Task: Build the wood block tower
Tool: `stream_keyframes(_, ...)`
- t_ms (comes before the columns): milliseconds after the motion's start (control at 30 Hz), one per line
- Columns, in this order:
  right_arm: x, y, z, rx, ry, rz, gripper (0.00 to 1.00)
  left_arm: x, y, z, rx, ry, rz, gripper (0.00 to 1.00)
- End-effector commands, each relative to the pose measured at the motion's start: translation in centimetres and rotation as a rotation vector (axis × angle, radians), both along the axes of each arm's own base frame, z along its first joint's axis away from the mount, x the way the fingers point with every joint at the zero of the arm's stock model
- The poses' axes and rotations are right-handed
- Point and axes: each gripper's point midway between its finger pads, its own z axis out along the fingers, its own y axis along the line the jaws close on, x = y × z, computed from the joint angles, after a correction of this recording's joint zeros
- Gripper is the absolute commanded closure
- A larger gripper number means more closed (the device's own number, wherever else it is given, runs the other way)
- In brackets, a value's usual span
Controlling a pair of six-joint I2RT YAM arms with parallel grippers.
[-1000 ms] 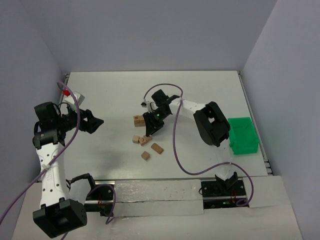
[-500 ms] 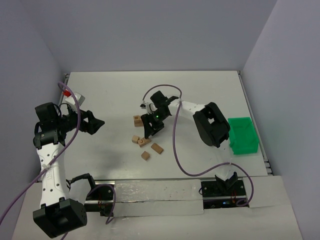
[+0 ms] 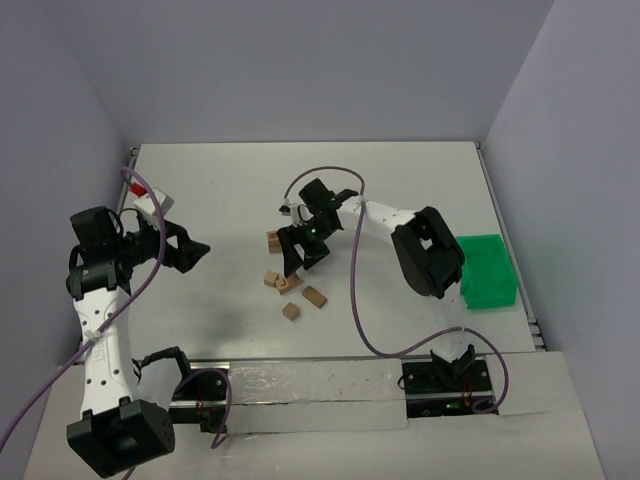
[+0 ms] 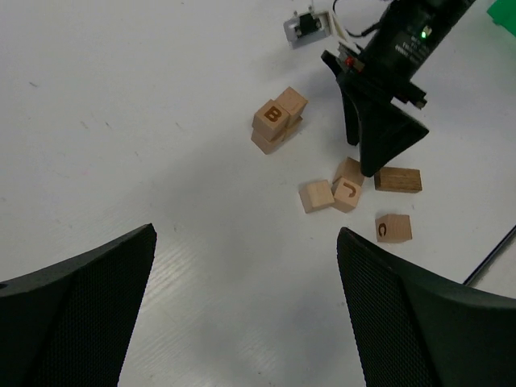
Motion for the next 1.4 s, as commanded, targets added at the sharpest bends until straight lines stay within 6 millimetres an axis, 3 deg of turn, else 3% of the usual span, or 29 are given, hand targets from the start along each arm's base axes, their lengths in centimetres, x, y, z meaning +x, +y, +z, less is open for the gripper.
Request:
stream_keyframes(0,-0.9,0.8,10.3,0.191,-0.118,0.058,0.14,-2.4,-1.8,0.7,0.172,-0.229,-0.295,0.01)
stream_keyframes(133,-2.0,-1.1,14.3,0.239,-0.173,0.093,0.01,-5.4,-2.9,0.2,0.281,-0.24,-0.501,0.01)
stream_keyframes(233,-2.2,-4.1,16.8,0.252,-0.236,0.077,0.0,-4.9,-3.7,0.8,0.37,-0.231,-0.595,0.01)
stream_keyframes(333,-1.9,-6.6,17.4,0.238,-0.259,0.042,0.0,-3.3,-4.5,0.7,0.445,-0.21,-0.61,0.01)
stream_keyframes(433,-1.2,-10.4,17.7,0.224,-0.269,-0.03,0.0,-3.6,-7.8,-1.3,0.573,-0.248,-0.831,0.09)
stream_keyframes(500,-0.4,-12.7,17.7,0.221,-0.279,-0.096,0.0,-4.3,-8.7,-3.1,0.61,-0.258,-0.987,0.13)
stream_keyframes(633,0.6,-16.3,18.1,0.22,-0.302,-0.197,0.0,-5.3,-11.0,-5.8,0.686,-0.356,-1.306,0.13)
stream_keyframes(800,0.7,-18.4,18.2,0.221,-0.315,-0.245,0.0,-4.7,-13.8,-7.8,0.77,-0.362,-1.593,0.14)
stream_keyframes(1033,1.0,-19.8,18.1,0.213,-0.327,-0.283,0.0,-3.1,-18.9,-10.3,0.856,-0.456,-1.841,0.16)
stream_keyframes(1200,1.5,-21.2,18.5,0.225,-0.332,-0.326,0.0,-2.2,-19.8,-13.1,0.914,-0.5,-1.92,0.16)
stream_keyframes(1367,1.3,-21.6,18.3,0.237,-0.325,-0.331,0.0,-1.5,-20.4,-14.5,0.935,-0.484,-1.943,0.16)
